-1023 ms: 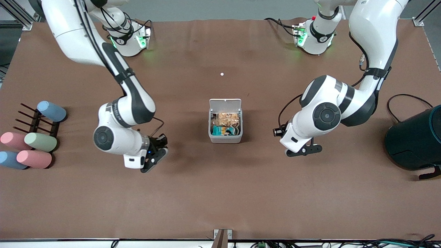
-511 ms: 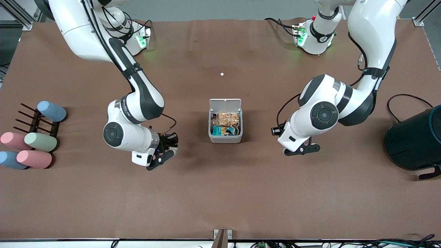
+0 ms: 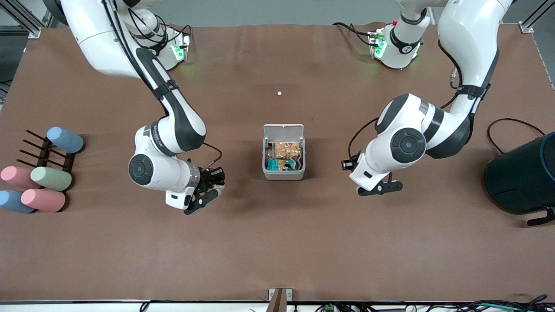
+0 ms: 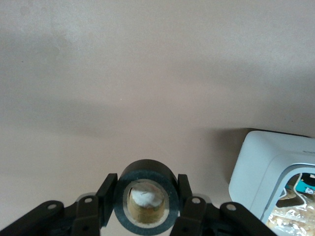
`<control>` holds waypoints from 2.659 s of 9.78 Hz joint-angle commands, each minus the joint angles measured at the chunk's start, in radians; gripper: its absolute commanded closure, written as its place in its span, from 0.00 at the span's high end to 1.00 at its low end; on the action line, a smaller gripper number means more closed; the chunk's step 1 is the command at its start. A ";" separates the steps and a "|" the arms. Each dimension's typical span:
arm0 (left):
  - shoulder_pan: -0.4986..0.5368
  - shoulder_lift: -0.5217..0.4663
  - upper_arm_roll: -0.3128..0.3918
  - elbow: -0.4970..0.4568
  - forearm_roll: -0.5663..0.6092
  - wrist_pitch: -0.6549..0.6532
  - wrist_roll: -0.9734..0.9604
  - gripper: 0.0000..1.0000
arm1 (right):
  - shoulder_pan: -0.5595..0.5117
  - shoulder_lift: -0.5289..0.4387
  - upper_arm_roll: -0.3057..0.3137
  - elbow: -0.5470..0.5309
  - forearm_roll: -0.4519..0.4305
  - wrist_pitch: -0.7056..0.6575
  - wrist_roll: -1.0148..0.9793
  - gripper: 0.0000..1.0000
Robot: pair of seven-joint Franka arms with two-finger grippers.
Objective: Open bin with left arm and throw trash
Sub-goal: 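Carry the tape over the bin with the left gripper while the right gripper lifts, then open the left gripper to drop the tape roll into the bin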
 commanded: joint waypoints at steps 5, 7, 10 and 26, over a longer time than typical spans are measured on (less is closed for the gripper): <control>-0.134 0.081 -0.005 0.148 -0.098 -0.024 -0.210 0.11 | -0.004 -0.021 0.004 -0.012 0.020 -0.007 0.009 0.06; -0.214 0.136 -0.002 0.200 -0.097 -0.008 -0.300 0.11 | -0.003 -0.021 0.004 -0.012 0.020 -0.007 0.009 0.06; -0.277 0.181 0.003 0.199 -0.098 0.093 -0.386 0.13 | 0.002 -0.019 0.004 -0.012 0.020 -0.004 0.011 0.06; 0.003 -0.109 -0.002 0.187 -0.035 -0.306 -0.065 1.00 | 0.252 -0.039 0.066 0.056 0.016 0.011 0.712 0.07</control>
